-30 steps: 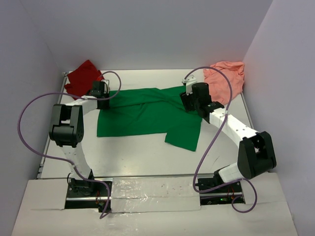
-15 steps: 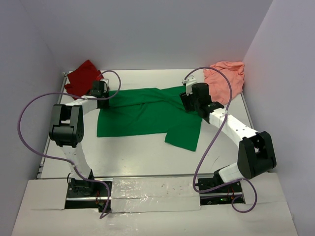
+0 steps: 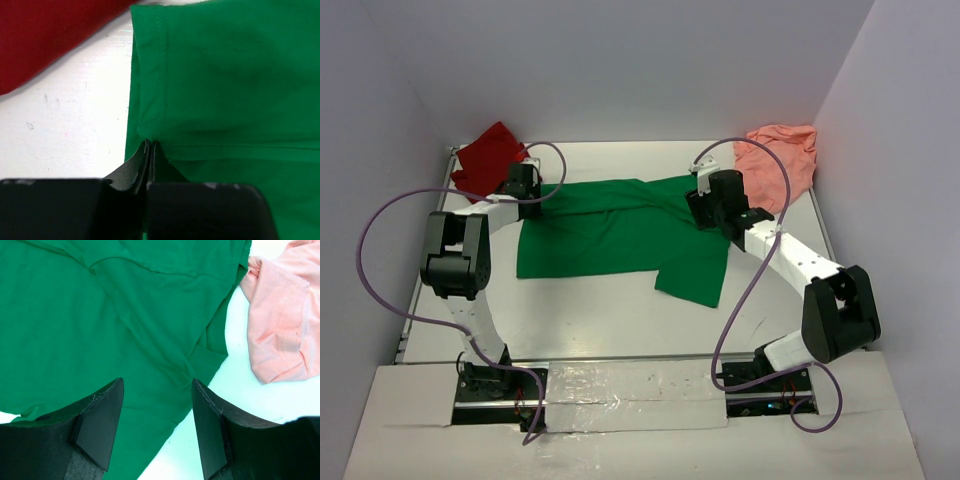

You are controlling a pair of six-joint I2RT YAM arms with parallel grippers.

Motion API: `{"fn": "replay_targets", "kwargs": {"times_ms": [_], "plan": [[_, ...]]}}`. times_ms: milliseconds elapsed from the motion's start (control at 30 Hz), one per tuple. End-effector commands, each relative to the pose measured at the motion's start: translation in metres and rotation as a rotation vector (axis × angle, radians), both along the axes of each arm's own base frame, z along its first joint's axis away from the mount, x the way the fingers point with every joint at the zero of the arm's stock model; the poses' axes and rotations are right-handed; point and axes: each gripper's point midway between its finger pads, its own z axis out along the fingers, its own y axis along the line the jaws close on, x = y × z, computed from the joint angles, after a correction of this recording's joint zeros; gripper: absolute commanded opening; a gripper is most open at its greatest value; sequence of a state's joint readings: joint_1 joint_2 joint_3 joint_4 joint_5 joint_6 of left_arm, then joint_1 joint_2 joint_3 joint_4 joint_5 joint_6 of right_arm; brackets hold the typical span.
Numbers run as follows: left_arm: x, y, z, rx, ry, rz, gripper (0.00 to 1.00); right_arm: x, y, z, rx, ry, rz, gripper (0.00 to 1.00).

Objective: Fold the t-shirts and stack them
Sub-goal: Fold the flattened tshirt in 1/3 of the way

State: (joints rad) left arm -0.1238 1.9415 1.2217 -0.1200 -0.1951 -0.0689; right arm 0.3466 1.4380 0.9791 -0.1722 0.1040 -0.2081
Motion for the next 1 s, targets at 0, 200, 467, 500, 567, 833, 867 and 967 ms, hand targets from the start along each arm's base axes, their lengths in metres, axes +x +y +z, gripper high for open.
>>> {"fn": "replay_targets", "kwargs": {"times_ms": [0, 200, 467, 500, 567, 833, 867, 967], "plan": [[0.015, -0.002, 0.03, -0.006, -0.092, -0.001, 0.0, 0.005, -0.002, 0.003, -0.008, -0.021, -0.001, 0.63], [0.012, -0.001, 0.029, 0.002, -0.084, -0.002, 0.0, 0.004, -0.002, 0.001, -0.005, -0.017, -0.001, 0.63], [0.013, 0.008, 0.041, 0.05, -0.105, 0.004, 0.0, 0.004, -0.001, -0.001, -0.003, -0.009, 0.0, 0.63], [0.014, 0.008, 0.045, 0.055, -0.112, 0.003, 0.0, 0.004, -0.002, -0.002, -0.004, -0.006, -0.002, 0.63], [0.014, 0.009, 0.048, 0.065, -0.111, 0.0, 0.0, 0.004, 0.0, -0.002, 0.001, -0.006, 0.004, 0.63], [0.015, 0.014, 0.053, 0.106, -0.106, -0.014, 0.0, 0.003, 0.0, -0.006, 0.001, 0.005, 0.007, 0.63], [0.015, 0.015, 0.053, 0.11, -0.106, -0.014, 0.0, 0.002, 0.0, -0.006, 0.0, 0.005, 0.007, 0.63], [0.014, 0.015, 0.053, 0.116, -0.105, -0.015, 0.0, 0.002, 0.0, -0.006, 0.0, 0.005, 0.01, 0.63]]}}
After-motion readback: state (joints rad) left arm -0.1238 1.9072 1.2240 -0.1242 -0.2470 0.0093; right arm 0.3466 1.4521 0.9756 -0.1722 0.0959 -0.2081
